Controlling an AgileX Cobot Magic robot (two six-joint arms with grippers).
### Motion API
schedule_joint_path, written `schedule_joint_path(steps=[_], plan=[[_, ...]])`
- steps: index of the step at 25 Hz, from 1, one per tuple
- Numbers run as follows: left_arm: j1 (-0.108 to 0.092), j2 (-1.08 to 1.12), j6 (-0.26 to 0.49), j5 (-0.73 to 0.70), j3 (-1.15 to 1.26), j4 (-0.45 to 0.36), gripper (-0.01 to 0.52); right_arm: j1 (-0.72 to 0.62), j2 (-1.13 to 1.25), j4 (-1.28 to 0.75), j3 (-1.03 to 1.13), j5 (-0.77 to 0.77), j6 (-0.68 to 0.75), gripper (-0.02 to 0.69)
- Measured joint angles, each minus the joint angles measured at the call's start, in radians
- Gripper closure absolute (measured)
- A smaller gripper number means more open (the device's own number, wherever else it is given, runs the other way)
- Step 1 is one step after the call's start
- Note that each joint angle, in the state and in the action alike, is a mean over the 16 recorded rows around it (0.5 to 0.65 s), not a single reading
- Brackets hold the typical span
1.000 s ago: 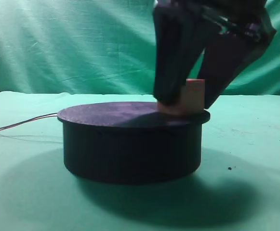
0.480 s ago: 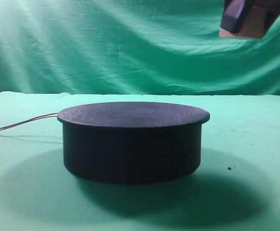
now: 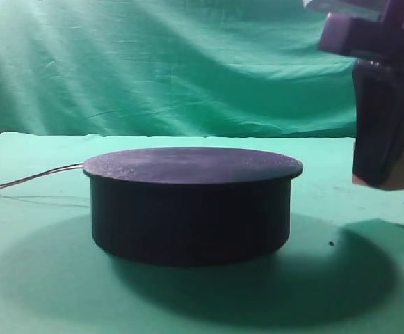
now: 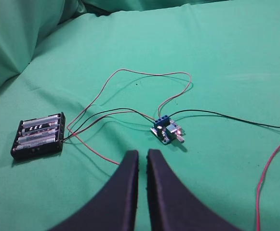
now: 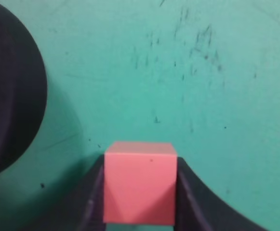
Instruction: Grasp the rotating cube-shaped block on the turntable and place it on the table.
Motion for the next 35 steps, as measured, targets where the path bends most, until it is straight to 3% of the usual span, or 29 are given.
schedule_joint_path(steps=[5,14,18,26,35], plan=[[0.000,0.000,0.000,0.000,0.000,0.000,0.514,0.000,-0.096,-0.037,-0.045,0.097,0.041,0.233],[0.000,0.000,0.000,0.000,0.000,0.000,0.514,0.000,-0.391,-0.114,-0.079,0.315,0.161,0.560],[0.000,0.000,0.000,0.000,0.000,0.000,0.514,0.000,-0.526,-0.125,-0.042,0.368,0.204,0.647],[0.000,0.000,0.000,0.000,0.000,0.000,0.514,0.000,-0.722,-0.111,0.040,0.384,0.233,0.665],[0.000,0.000,0.000,0.000,0.000,0.000,0.514,-0.005,-0.803,-0.093,0.068,0.300,0.090,0.665]])
